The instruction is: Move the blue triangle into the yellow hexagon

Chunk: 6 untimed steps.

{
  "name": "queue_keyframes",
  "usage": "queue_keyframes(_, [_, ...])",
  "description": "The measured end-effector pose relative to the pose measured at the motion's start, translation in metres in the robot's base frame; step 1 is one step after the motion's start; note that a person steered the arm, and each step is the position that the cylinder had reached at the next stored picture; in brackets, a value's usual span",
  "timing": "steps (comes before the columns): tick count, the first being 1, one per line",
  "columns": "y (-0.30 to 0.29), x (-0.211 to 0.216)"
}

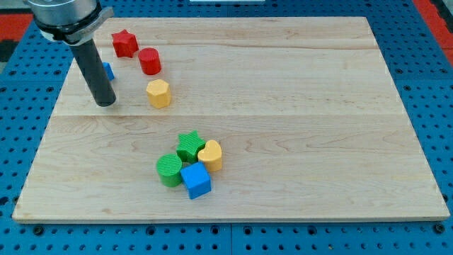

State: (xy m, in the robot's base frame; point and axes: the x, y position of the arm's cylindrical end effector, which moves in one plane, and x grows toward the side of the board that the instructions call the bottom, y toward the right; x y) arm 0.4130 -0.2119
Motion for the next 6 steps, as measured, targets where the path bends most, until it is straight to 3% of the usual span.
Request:
queue_keyframes(2, [-0.093, -0.005])
queue_keyframes(3, [-0.093, -0.038])
queue_keyframes(4, [-0.068, -0.070])
queue_keyframes(5, [-0.011, -0.070])
queue_keyframes(6, [0.010, -0.049])
